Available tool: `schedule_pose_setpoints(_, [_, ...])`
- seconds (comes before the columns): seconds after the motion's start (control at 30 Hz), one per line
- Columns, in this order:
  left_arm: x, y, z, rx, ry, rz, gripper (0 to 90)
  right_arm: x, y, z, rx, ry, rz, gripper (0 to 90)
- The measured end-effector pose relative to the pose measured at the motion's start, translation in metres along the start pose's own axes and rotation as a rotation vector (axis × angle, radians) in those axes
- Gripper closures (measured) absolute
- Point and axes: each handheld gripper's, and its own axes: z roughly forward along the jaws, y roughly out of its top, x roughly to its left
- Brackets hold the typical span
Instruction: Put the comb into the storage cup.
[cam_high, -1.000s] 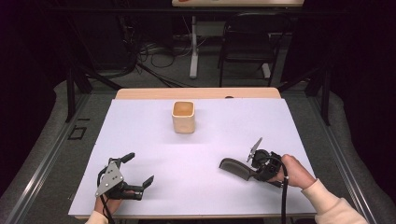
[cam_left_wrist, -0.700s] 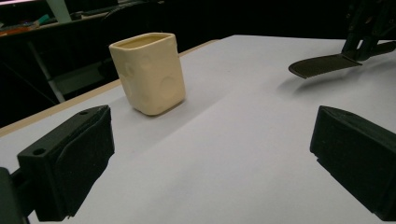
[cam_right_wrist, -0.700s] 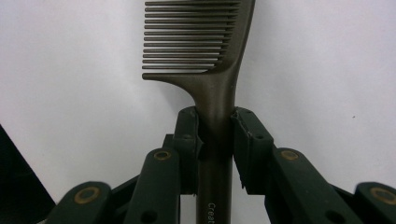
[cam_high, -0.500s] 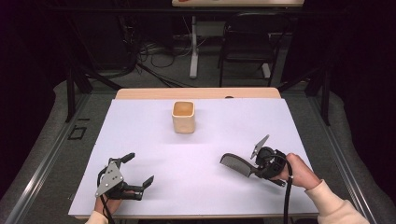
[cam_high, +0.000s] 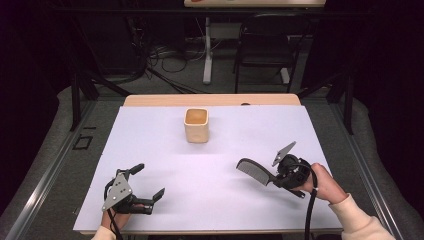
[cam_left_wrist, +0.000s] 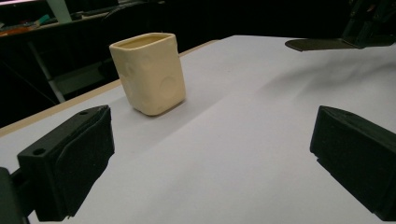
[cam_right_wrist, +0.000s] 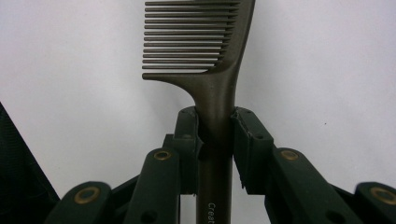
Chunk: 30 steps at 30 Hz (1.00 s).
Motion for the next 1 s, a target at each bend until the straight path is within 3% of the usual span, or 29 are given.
schedule_pose_setpoints(0.7, [0.0,0.0,-0.001,0.0,0.0,-0.001,0.0,-0.004,-0.007,-0.013,-0.173,-0.037,0.061,72.4])
schedule_pose_setpoints(1.0, [-0.001,0.0,0.0,0.003,0.002,-0.003,0.0,-0.005,-0.008,-0.013,-0.223,-0.049,0.076,72.4])
